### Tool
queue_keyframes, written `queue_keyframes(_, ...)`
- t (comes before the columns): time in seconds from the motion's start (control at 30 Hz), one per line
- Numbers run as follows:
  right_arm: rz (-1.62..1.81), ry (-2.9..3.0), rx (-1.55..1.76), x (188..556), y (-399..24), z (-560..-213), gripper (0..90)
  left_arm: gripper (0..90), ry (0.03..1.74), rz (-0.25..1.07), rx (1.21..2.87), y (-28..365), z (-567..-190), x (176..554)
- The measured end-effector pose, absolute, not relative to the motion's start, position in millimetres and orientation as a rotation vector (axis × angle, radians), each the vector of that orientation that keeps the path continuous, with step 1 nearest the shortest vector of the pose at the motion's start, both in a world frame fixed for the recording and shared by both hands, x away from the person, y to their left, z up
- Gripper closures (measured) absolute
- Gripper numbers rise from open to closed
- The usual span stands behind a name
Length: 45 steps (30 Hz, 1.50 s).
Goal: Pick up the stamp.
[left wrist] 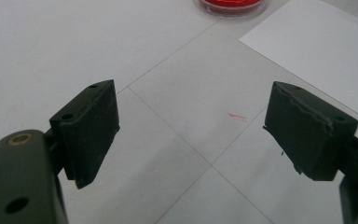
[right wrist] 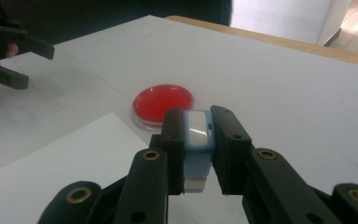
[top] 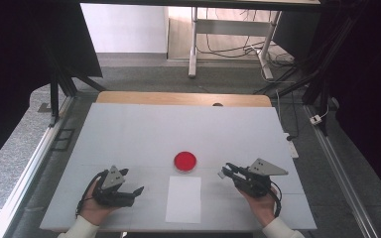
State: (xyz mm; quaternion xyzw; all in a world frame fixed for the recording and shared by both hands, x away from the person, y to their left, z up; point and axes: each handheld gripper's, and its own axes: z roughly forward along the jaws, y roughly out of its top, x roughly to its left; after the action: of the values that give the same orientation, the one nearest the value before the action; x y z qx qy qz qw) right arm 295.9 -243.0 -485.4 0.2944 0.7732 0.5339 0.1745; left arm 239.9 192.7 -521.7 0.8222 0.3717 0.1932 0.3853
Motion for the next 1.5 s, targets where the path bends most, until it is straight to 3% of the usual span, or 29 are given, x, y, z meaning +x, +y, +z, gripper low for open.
queue_keyframes(1.5,1.588,2.212,0.772,294,-210,-473,74.7,17.9,0.926,0.493,2.082,190,-523,245)
